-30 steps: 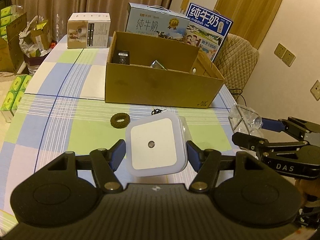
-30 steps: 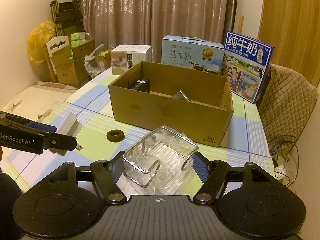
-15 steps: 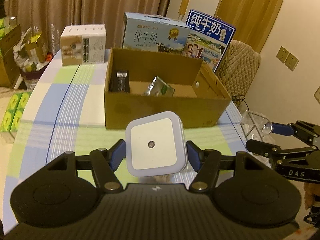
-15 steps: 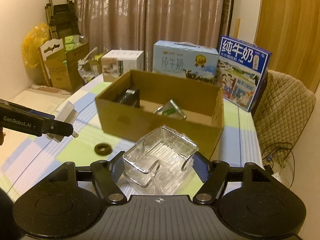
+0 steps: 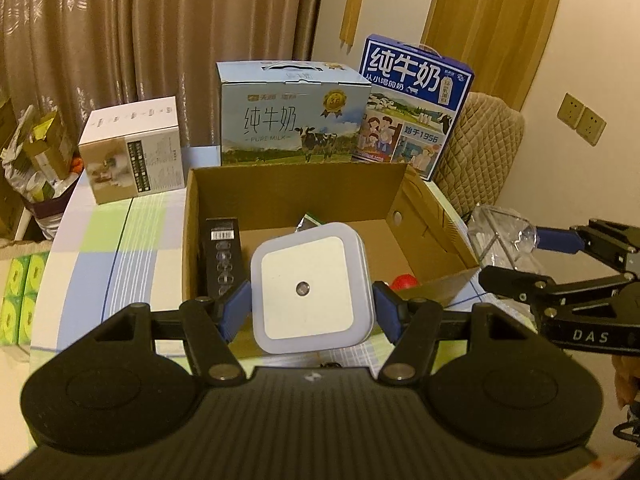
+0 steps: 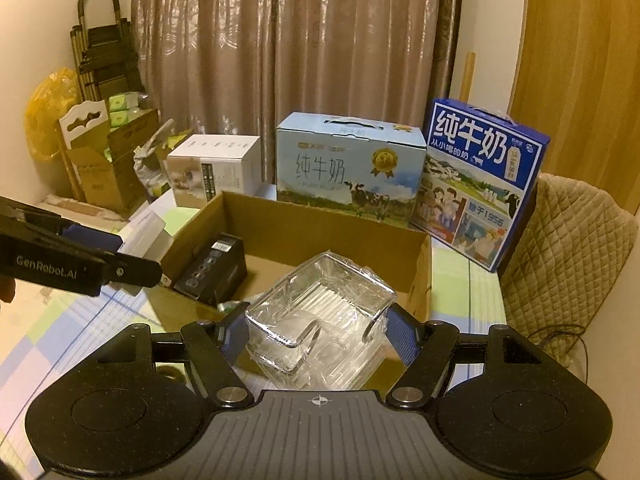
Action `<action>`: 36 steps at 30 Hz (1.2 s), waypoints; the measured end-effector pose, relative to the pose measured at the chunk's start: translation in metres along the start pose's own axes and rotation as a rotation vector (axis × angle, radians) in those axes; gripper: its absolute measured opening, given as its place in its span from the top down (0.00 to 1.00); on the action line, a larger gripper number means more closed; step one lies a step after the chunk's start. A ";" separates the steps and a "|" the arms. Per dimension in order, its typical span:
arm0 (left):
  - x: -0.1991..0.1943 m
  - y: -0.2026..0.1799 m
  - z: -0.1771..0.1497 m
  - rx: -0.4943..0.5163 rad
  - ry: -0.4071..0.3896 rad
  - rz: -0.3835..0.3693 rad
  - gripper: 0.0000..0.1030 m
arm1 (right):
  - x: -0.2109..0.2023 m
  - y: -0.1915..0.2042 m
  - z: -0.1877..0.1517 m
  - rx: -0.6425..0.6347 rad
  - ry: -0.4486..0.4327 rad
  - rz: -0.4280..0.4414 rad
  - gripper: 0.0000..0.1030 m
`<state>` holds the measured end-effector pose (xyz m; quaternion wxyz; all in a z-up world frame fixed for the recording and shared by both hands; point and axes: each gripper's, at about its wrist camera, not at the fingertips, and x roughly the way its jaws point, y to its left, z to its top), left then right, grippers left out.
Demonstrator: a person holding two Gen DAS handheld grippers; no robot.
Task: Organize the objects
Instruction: 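Carry white light with left tool while right tool carries clear box to cardboard box, then open left tool to drop white light while right tool releases clear box inside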
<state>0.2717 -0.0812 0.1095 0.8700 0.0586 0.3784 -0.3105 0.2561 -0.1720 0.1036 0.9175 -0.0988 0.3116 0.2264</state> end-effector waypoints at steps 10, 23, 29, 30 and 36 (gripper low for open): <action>0.039 0.009 0.013 0.006 0.037 0.000 0.41 | 0.041 -0.016 0.012 0.024 0.028 0.003 0.34; 0.086 0.021 0.028 -0.019 0.065 0.017 0.40 | 0.075 -0.031 0.016 0.079 0.041 -0.022 0.34; 0.093 0.027 0.032 -0.047 0.028 0.041 0.21 | 0.081 -0.032 0.012 0.091 0.043 -0.016 0.34; 0.094 0.029 0.031 -0.050 0.031 0.043 0.21 | 0.082 -0.032 0.012 0.092 0.044 -0.015 0.34; 0.091 0.035 0.021 -0.049 0.046 0.062 0.21 | 0.082 -0.034 0.009 0.102 0.051 -0.015 0.34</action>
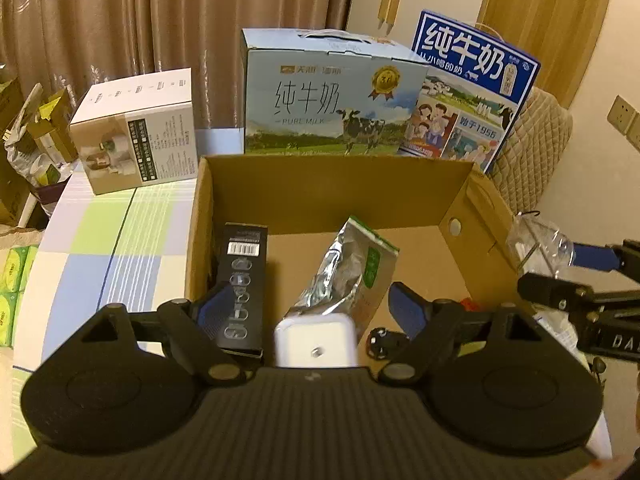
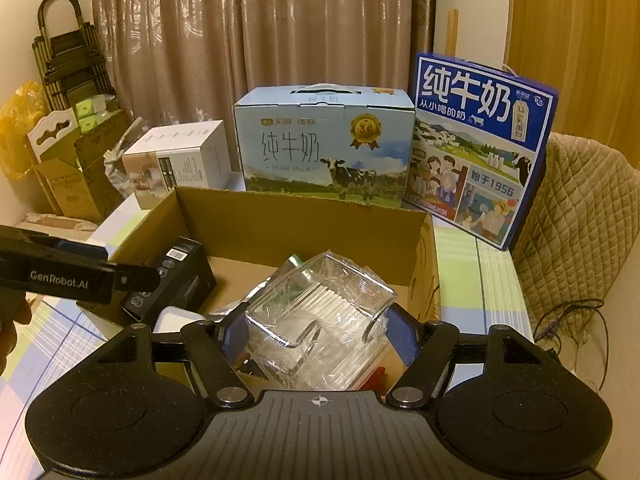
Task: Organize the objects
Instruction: 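Open left tool to drop white light while right tool releases clear box inside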
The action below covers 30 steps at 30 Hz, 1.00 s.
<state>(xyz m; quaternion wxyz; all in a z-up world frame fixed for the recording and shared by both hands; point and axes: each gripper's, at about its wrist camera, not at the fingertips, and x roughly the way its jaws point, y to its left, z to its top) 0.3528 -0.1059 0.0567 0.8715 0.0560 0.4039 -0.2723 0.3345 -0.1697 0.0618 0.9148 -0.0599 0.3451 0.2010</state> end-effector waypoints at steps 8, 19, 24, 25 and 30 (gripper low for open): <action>-0.004 -0.002 -0.006 0.006 0.006 -0.008 0.21 | -0.004 0.002 0.002 0.010 -0.005 0.005 0.34; -0.005 -0.002 -0.007 0.018 0.004 -0.009 0.21 | -0.002 0.001 0.004 0.021 -0.002 0.010 0.34; -0.002 0.001 -0.009 0.014 0.008 -0.006 0.21 | 0.006 -0.001 0.002 0.037 0.014 0.015 0.34; -0.002 0.002 -0.009 0.013 0.009 -0.006 0.21 | 0.008 -0.001 0.002 0.041 0.018 0.016 0.34; 0.000 0.004 -0.012 0.013 0.012 -0.003 0.21 | 0.015 -0.007 0.001 0.073 0.006 0.019 0.33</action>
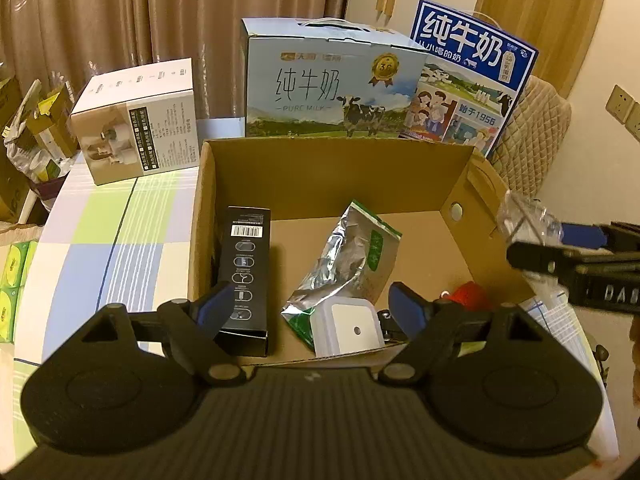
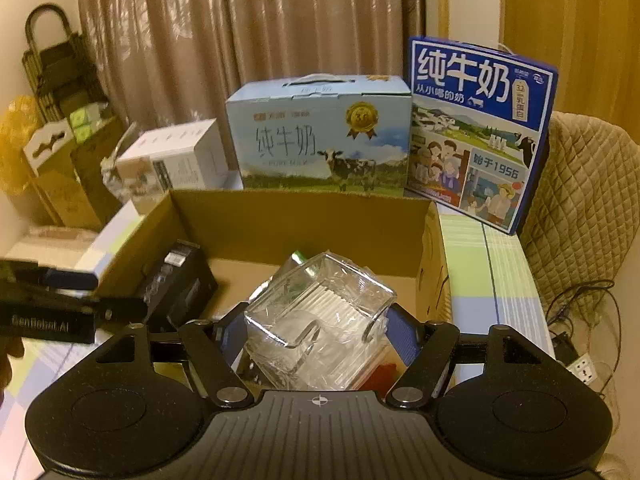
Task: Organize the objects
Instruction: 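Open left tool to drop white light while right tool releases clear box inside, then withdraw both tools from the cardboard box back over the remaining items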
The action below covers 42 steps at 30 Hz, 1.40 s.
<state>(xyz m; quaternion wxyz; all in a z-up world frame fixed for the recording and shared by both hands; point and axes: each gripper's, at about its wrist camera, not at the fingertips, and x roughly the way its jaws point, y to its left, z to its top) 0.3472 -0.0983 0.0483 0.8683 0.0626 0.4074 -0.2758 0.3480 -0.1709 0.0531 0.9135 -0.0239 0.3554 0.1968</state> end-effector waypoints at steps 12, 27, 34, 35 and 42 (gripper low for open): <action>-0.015 0.001 -0.013 -0.013 -0.013 -0.001 0.21 | -0.027 -0.014 0.003 0.072 -0.111 -0.010 0.17; -0.083 -0.016 -0.069 -0.017 -0.044 0.003 0.21 | -0.105 0.006 -0.063 0.157 -0.085 0.012 0.17; -0.119 -0.030 -0.106 0.019 -0.042 0.010 0.19 | -0.145 0.022 -0.106 0.205 -0.065 0.013 0.17; -0.125 -0.030 -0.111 0.013 -0.040 0.008 0.19 | -0.151 0.024 -0.112 0.209 -0.063 0.013 0.17; -0.155 -0.041 -0.149 0.011 -0.024 0.012 0.15 | -0.186 0.036 -0.142 0.223 -0.057 0.011 0.17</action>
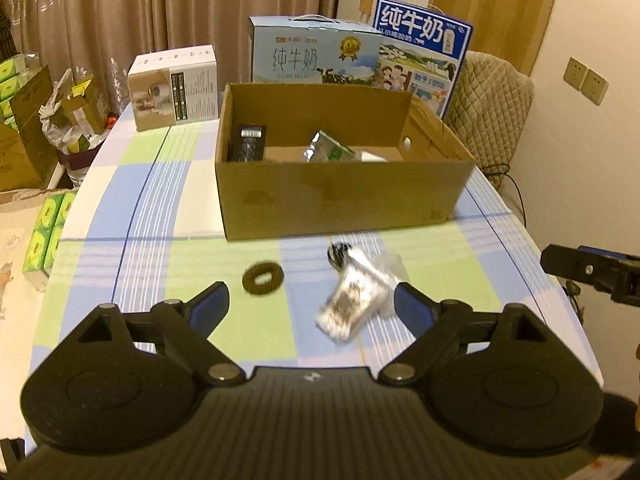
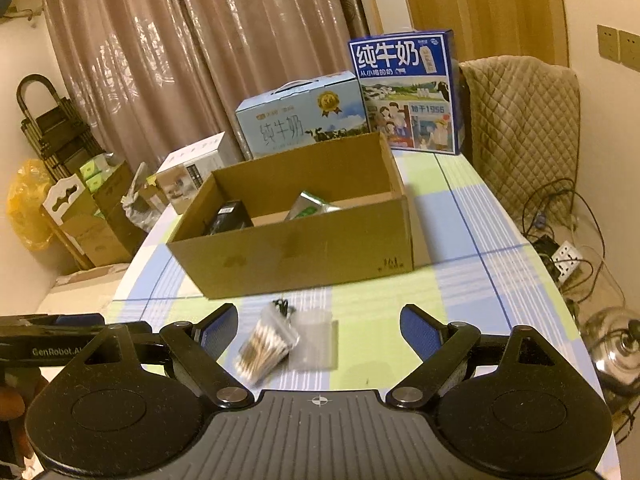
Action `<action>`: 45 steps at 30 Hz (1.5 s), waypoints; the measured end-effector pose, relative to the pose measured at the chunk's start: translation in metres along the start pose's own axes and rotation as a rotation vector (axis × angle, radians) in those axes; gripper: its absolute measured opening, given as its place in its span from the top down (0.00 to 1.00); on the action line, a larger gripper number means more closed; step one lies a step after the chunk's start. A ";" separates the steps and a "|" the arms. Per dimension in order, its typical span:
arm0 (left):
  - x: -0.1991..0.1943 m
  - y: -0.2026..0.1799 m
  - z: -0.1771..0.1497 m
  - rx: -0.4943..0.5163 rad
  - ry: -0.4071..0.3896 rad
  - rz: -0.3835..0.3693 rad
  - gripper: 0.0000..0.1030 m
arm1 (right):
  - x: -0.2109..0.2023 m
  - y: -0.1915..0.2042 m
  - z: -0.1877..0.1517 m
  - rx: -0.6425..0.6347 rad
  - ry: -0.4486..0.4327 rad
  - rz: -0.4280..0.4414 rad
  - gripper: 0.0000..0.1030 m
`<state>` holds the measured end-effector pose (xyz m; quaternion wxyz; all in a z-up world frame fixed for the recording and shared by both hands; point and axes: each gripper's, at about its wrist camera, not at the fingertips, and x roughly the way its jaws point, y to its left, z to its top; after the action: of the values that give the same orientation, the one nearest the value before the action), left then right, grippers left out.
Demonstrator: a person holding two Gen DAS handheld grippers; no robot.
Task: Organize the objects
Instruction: 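Withdraw both tools from the cardboard box back over the remaining items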
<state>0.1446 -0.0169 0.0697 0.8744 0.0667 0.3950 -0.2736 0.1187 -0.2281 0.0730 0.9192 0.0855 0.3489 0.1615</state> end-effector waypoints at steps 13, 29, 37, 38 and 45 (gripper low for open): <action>-0.028 -0.005 -0.040 -0.031 0.020 0.016 0.10 | -0.026 0.007 -0.031 0.009 0.022 0.015 0.17; -0.033 -0.008 -0.047 -0.021 0.016 0.032 0.02 | -0.024 0.010 -0.039 -0.016 0.051 -0.012 0.17; -0.029 -0.008 -0.050 -0.021 0.015 0.017 0.01 | -0.019 0.009 -0.044 -0.021 0.070 -0.023 0.17; -0.029 -0.008 -0.050 -0.026 0.014 0.015 0.01 | -0.019 0.009 -0.045 -0.021 0.072 -0.023 0.17; -0.025 -0.007 -0.052 -0.036 0.018 0.008 0.01 | -0.015 0.008 -0.046 -0.017 0.083 -0.023 0.17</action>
<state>0.0934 0.0056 0.0533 0.8729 0.0550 0.4077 -0.2622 0.0754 -0.2242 0.0499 0.9064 0.0670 0.3862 0.1574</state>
